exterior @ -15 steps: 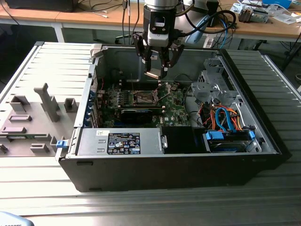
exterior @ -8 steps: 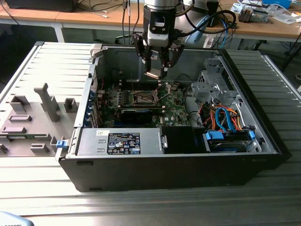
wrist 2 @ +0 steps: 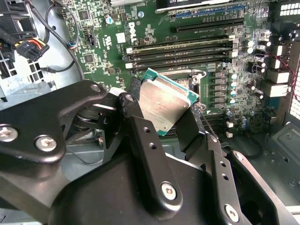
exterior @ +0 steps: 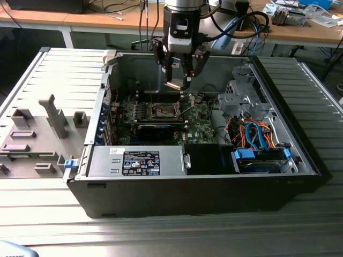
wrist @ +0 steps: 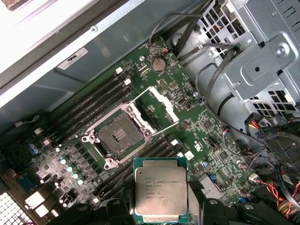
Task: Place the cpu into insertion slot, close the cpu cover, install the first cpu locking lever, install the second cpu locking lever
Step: 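Place the cpu into insertion slot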
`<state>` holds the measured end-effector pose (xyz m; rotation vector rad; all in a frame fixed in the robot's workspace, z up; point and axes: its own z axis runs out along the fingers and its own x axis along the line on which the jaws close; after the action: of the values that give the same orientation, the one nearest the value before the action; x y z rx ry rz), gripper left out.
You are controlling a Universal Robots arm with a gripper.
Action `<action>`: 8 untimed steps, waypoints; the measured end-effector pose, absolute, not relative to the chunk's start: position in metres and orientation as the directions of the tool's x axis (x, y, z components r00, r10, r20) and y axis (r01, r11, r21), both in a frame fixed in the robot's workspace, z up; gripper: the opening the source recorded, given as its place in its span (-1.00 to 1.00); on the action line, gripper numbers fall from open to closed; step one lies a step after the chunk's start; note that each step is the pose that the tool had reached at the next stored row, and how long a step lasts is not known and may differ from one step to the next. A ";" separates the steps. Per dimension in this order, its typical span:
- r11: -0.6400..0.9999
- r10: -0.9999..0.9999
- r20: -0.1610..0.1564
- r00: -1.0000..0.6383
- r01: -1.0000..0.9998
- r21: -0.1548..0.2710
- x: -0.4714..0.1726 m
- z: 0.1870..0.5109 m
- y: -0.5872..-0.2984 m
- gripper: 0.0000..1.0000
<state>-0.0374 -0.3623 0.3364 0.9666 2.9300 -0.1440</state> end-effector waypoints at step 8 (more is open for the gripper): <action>0.795 0.595 -0.085 -0.799 0.601 -0.079 -0.037 0.336 -0.362 0.08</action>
<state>-0.0374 -0.3623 0.3360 0.9750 2.9238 -0.1581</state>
